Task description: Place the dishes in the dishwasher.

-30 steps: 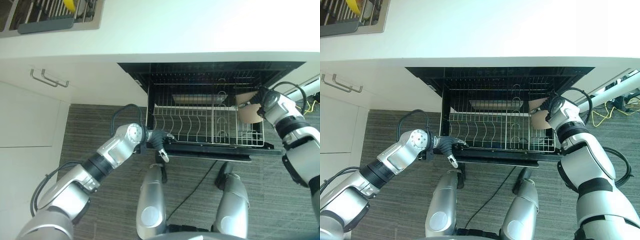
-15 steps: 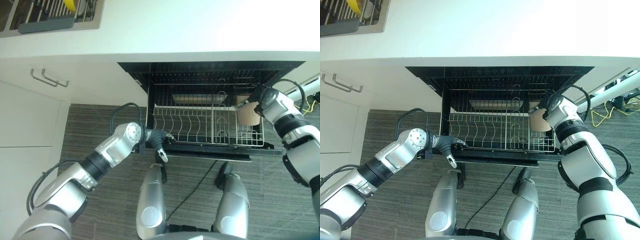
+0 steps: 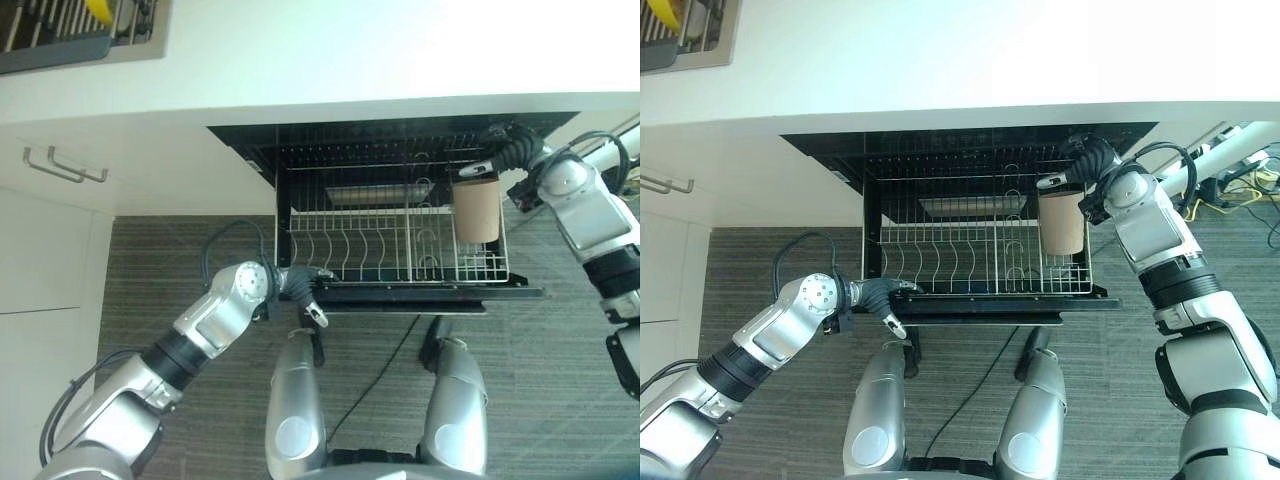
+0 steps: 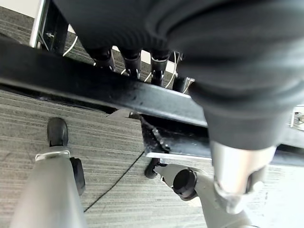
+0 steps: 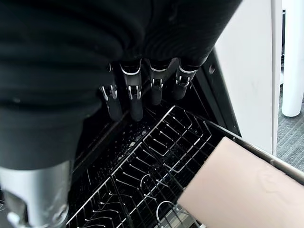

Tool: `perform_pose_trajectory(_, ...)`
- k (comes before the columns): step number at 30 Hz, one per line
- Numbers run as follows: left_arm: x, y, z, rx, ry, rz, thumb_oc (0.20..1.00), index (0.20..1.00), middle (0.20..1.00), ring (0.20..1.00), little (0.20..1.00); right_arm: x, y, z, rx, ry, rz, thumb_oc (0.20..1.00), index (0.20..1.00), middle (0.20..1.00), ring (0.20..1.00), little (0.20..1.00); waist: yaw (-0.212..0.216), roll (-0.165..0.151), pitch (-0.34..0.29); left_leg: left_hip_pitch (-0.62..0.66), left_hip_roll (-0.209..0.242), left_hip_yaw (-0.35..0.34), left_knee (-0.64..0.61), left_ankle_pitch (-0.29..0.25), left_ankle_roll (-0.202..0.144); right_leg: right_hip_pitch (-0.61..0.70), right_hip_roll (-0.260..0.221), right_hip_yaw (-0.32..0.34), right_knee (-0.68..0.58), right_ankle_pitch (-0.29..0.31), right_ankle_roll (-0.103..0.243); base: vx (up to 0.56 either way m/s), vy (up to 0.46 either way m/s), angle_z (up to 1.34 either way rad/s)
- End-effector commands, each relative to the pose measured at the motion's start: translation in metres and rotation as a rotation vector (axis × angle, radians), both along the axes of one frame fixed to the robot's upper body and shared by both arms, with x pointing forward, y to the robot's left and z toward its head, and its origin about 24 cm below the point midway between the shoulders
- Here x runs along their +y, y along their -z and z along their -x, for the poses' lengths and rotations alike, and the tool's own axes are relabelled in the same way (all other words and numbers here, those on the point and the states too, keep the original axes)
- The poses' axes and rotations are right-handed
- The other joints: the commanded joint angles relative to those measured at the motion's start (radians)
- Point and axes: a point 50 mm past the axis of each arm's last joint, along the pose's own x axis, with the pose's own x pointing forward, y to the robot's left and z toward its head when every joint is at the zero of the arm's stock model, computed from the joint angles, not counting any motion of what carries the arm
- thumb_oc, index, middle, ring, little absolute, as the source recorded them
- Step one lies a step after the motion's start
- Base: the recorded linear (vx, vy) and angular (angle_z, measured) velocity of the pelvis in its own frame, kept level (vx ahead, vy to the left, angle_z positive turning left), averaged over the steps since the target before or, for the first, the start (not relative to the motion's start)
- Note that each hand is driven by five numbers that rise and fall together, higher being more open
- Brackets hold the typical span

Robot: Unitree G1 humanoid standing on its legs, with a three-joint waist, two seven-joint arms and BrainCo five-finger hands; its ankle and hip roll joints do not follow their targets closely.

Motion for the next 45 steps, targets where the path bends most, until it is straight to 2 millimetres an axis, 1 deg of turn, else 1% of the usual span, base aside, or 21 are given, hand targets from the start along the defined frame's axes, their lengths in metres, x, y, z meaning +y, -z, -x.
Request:
perform_pose_trajectory(1, 0.001, 0.028, 0.027, 0.063, 0.013, -0.006, 1.000, 1.000, 1.000, 1.000, 1.000, -0.008, -0.020, 0.011, -0.082, -0.009, -0.022, 1.000, 1.000, 1.000, 1.000, 1.000, -0.003, -0.021, -0.025, 0.067, 0.039, 0.048, -0.059, 0.008, -0.022, 0.004, 0.001, 0.068, 0.020, -0.052, 0.056, 0.01, 0.015, -0.16)
perform_pose_trajectory(3, 0.002, 0.025, 0.027, 0.029, -0.002, 0.019, 1.000, 1.000, 1.000, 1.000, 1.000, -0.007, -0.008, 0.019, -0.060, -0.032, -0.059, 1.000, 1.000, 1.000, 1.000, 1.000, -0.014, -0.027, -0.026, 0.079, 0.042, 0.058, -0.064, 0.008, -0.020, 0.015, 0.004, 0.072, 0.010, -0.050, 0.056, 0.01, 0.009, -0.18)
perform_pose_trajectory(4, 0.003, 0.021, 0.027, -0.012, -0.021, 0.050, 1.000, 1.000, 1.000, 1.000, 1.000, -0.006, 0.008, 0.029, -0.025, -0.062, -0.106, 1.000, 1.000, 1.000, 1.000, 1.000, -0.027, -0.032, -0.028, 0.093, 0.045, 0.069, -0.072, 0.008, -0.019, 0.027, 0.011, 0.075, -0.003, -0.047, 0.057, 0.02, -0.002, -0.14)
perform_pose_trajectory(8, 0.006, 0.008, 0.027, -0.093, -0.038, 0.110, 1.000, 1.000, 1.000, 1.000, 1.000, -0.008, 0.033, 0.048, 0.001, -0.082, -0.171, 1.000, 1.000, 1.000, 1.000, 1.000, -0.049, -0.041, -0.033, 0.123, 0.053, 0.090, -0.090, 0.013, -0.021, 0.058, 0.026, 0.079, -0.039, -0.037, 0.057, 0.02, -0.026, -0.09)
perform_pose_trajectory(9, 0.007, -0.001, 0.028, -0.140, -0.047, 0.158, 1.000, 1.000, 1.000, 1.000, 1.000, -0.006, 0.047, 0.059, 0.021, -0.108, -0.226, 1.000, 1.000, 1.000, 1.000, 1.000, -0.064, -0.045, -0.038, 0.144, 0.055, 0.103, -0.105, 0.016, -0.022, 0.078, 0.037, 0.082, -0.064, -0.031, 0.057, 0.03, -0.042, -0.18)
perform_pose_trajectory(11, 0.009, -0.009, 0.029, -0.184, -0.055, 0.208, 1.000, 1.000, 1.000, 1.000, 1.000, -0.002, 0.063, 0.072, 0.058, -0.141, -0.277, 1.000, 1.000, 1.000, 1.000, 1.000, -0.078, -0.050, -0.048, 0.168, 0.056, 0.117, -0.124, 0.017, -0.021, 0.101, 0.050, 0.084, -0.095, -0.022, 0.057, 0.04, -0.050, -0.17)
perform_pose_trajectory(13, 0.015, -0.019, 0.033, -0.245, -0.069, 0.271, 1.000, 1.000, 1.000, 1.000, 1.000, -0.002, 0.087, 0.091, 0.147, -0.165, -0.357, 1.000, 1.000, 1.000, 1.000, 1.000, -0.099, -0.058, -0.068, 0.210, 0.058, 0.141, -0.156, 0.024, -0.022, 0.144, 0.070, 0.083, -0.141, -0.012, 0.052, 0.06, -0.044, -0.21)
perform_pose_trajectory(17, 0.023, -0.030, 0.043, -0.317, -0.079, 0.368, 1.000, 1.000, 1.000, 1.000, 1.000, -0.004, 0.099, 0.113, 0.186, -0.238, -0.477, 1.000, 1.000, 1.000, 1.000, 1.000, -0.112, -0.066, -0.092, 0.258, 0.054, 0.163, -0.186, 0.027, -0.017, 0.193, 0.087, 0.082, -0.179, -0.008, 0.045, 0.07, -0.028, -0.09)
perform_pose_trajectory(21, 0.027, -0.043, 0.050, -0.412, -0.069, 0.497, 1.000, 1.000, 1.000, 1.000, 1.000, -0.001, 0.094, 0.129, 0.151, -0.357, -0.612, 1.000, 1.000, 1.000, 1.000, 1.000, -0.115, -0.074, -0.119, 0.290, 0.049, 0.176, -0.205, 0.027, -0.014, 0.233, 0.099, 0.079, -0.211, -0.008, 0.041, 0.07, -0.045, -0.06)
perform_pose_trajectory(25, 0.036, -0.067, 0.066, -0.529, -0.034, 0.716, 1.000, 1.000, 1.000, 1.000, 1.000, 0.010, 0.079, 0.152, 0.083, -0.602, -0.757, 1.000, 1.000, 1.000, 1.000, 1.000, -0.107, -0.085, -0.154, 0.314, 0.043, 0.182, -0.214, 0.024, -0.013, 0.270, 0.110, 0.071, -0.234, -0.014, 0.033, 0.07, -0.076, 0.00)
perform_pose_trajectory(27, 0.038, -0.087, 0.075, -0.625, 0.048, 0.814, 1.000, 1.000, 1.000, 1.000, 1.000, 0.017, 0.070, 0.163, 0.047, -0.749, -0.843, 1.000, 1.000, 1.000, 1.000, 1.000, -0.098, -0.092, -0.181, 0.322, 0.045, 0.182, -0.209, 0.017, -0.016, 0.289, 0.113, 0.061, -0.240, -0.024, 0.029, 0.06, -0.140, -0.02)
perform_pose_trajectory(31, 0.037, -0.113, 0.090, -0.724, 0.196, 0.950, 1.000, 1.000, 1.000, 1.000, 1.000, 0.022, 0.058, 0.169, -0.022, -0.873, -0.929, 1.000, 1.000, 1.000, 1.000, 1.000, -0.082, -0.093, -0.230, 0.339, 0.047, 0.169, -0.228, 0.026, -0.017, 0.315, 0.125, 0.045, -0.265, -0.017, 0.015, 0.02, -0.155, 0.03)
perform_pose_trajectory(33, 0.035, -0.121, 0.095, -0.736, 0.252, 1.020, 1.000, 1.000, 1.000, 1.000, 1.000, 0.029, 0.054, 0.172, -0.036, -0.954, -0.961, 1.000, 1.000, 1.000, 1.000, 1.000, -0.076, -0.091, -0.258, 0.355, 0.052, 0.163, -0.253, 0.041, -0.021, 0.338, 0.139, 0.034, -0.287, -0.015, 0.006, 0.02, -0.186, 0.03)
perform_pose_trajectory(36, 0.032, -0.133, 0.102, -0.801, 0.320, 1.101, 1.000, 1.000, 1.000, 1.000, 1.000, 0.041, 0.047, 0.173, -0.038, -1.057, -0.973, 1.000, 1.000, 1.000, 1.000, 1.000, -0.067, -0.083, -0.288, 0.379, 0.059, 0.151, -0.314, 0.080, -0.033, 0.372, 0.165, 0.018, -0.332, -0.010, -0.009, -0.05, -0.174, 0.01)
perform_pose_trajectory(37, 0.031, -0.142, 0.105, -0.870, 0.349, 1.172, 1.000, 1.000, 1.000, 1.000, 1.000, 0.050, 0.042, 0.172, -0.042, -1.134, -0.978, 1.000, 1.000, 1.000, 1.000, 1.000, -0.059, -0.078, -0.306, 0.394, 0.067, 0.141, -0.363, 0.114, -0.044, 0.392, 0.187, 0.009, -0.364, -0.005, -0.020, -0.06, -0.149, 0.02)
perform_pose_trajectory(39, 0.031, -0.147, 0.107, -0.912, 0.357, 1.236, 1.000, 1.000, 1.000, 1.000, 1.000, 0.057, 0.039, 0.172, -0.042, -1.185, -0.960, 1.000, 1.000, 1.000, 1.000, 1.000, -0.054, -0.075, -0.315, 0.404, 0.075, 0.136, -0.398, 0.143, -0.055, 0.407, 0.203, 0.005, -0.388, -0.002, -0.028, -0.10, -0.175, 0.02)
perform_pose_trajectory(40, 0.032, -0.151, 0.109, -0.977, 0.329, 1.334, 1.000, 1.000, 1.000, 1.000, 1.000, 0.064, 0.035, 0.172, -0.050, -1.240, -0.967, 1.000, 1.000, 1.000, 1.000, 1.000, -0.044, -0.071, -0.326, 0.404, 0.093, 0.125, -0.425, 0.200, -0.073, 0.424, 0.224, -0.001, -0.417, 0.000, -0.039, -0.10, -0.154, 0.01)
perform_pose_trajectory(41, 0.031, -0.152, 0.110, -0.984, 0.324, 1.341, 1.000, 1.000, 1.000, 1.000, 1.000, 0.065, 0.035, 0.171, -0.051, -1.243, -0.968, 1.000, 1.000, 1.000, 1.000, 1.000, -0.044, -0.069, -0.327, 0.406, 0.096, 0.124, -0.432, 0.212, -0.076, 0.429, 0.229, -0.003, -0.424, 0.001, -0.042, -0.11, -0.144, -0.01)
perform_pose_trajectory(43, 0.033, -0.153, 0.110, -1.120, 0.223, 1.432, 1.000, 1.000, 1.000, 1.000, 1.000, 0.072, 0.033, 0.168, -0.081, -1.266, -0.985, 1.000, 1.000, 1.000, 1.000, 1.000, -0.032, -0.060, -0.336, 0.392, 0.132, 0.125, -0.465, 0.330, -0.103, 0.469, 0.265, -0.020, -0.469, -0.005, -0.058, -0.09, -0.129, -0.01)
perform_pose_trajectory(44, 0.032, -0.151, 0.107, -1.161, 0.176, 1.467, 1.000, 1.000, 1.000, 1.000, 1.000, 0.073, 0.032, 0.165, -0.110, -1.244, -0.995, 1.000, 1.000, 1.000, 1.000, 1.000, -0.027, -0.060, -0.337, 0.371, 0.140, 0.112, -0.465, 0.372, -0.108, 0.489, 0.281, -0.020, -0.485, -0.010, -0.068, -0.15, -0.168, 0.02)
perform_pose_trajectory(45, 0.034, -0.150, 0.106, -1.221, 0.126, 1.509, 1.000, 1.000, 1.000, 1.000, 1.000, 0.073, 0.029, 0.163, -0.134, -1.234, -0.993, 1.000, 1.000, 1.000, 1.000, 1.000, -0.017, -0.066, -0.339, 0.351, 0.131, 0.068, -0.450, 0.363, -0.102, 0.501, 0.287, -0.009, -0.499, -0.010, -0.079, -0.19, -0.165, 0.12)
